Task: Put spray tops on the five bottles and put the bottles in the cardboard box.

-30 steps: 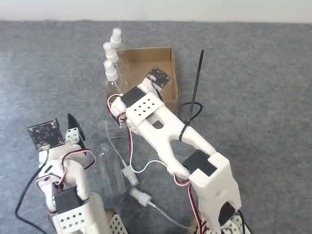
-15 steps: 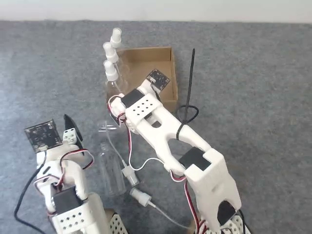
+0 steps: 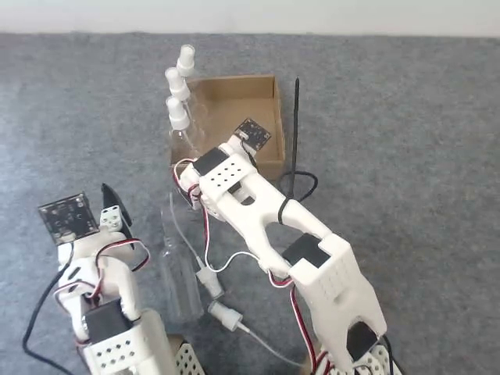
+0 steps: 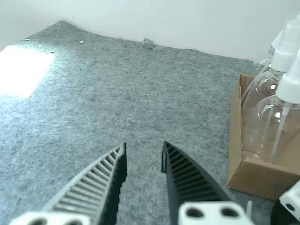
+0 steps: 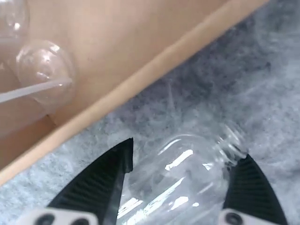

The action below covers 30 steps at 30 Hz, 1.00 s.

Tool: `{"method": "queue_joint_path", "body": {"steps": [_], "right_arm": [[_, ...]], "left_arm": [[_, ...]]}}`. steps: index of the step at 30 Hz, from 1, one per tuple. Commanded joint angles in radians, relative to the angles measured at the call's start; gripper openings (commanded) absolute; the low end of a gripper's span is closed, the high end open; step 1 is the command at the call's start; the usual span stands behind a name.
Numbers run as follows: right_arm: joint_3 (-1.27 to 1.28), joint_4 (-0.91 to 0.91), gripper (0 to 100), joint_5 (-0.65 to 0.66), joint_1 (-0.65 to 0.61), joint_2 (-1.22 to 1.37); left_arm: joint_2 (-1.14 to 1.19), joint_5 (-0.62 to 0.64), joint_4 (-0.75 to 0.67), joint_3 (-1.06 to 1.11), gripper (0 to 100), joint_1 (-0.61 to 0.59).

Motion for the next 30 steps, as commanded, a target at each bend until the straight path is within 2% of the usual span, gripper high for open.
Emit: {"method": "queue_joint_path", "body": {"steps": [1, 6, 13, 20, 23, 30], "right_arm": [[-0.044, 0.035, 28.5, 0.025, 0.001, -0.041], [-0.044, 0.038, 28.1, 0.021, 0.001, -0.041], [-0.044, 0.036, 11.8, 0.040, 0.005, -0.042], [-0.048, 0.067, 11.7, 0.072, 0.005, -0.107], [-0.048, 0.101, 11.4, 0.124, 0.002, -0.166], [-0.044, 0.134, 11.2, 0.133, 0.004, -0.240]], "left_arm": [[-0.015, -0.009, -0.035, -0.005, 12, -0.002], [-0.015, -0.009, -0.035, -0.005, 12, -0.002], [-0.015, -0.009, -0.035, -0.005, 12, -0.003], [-0.015, -0.009, -0.035, -0.005, 12, -0.003], [-0.015, -0.009, -0.035, -0.005, 12, -0.003], [-0.015, -0.009, -0.035, -0.005, 12, -0.003]]}}
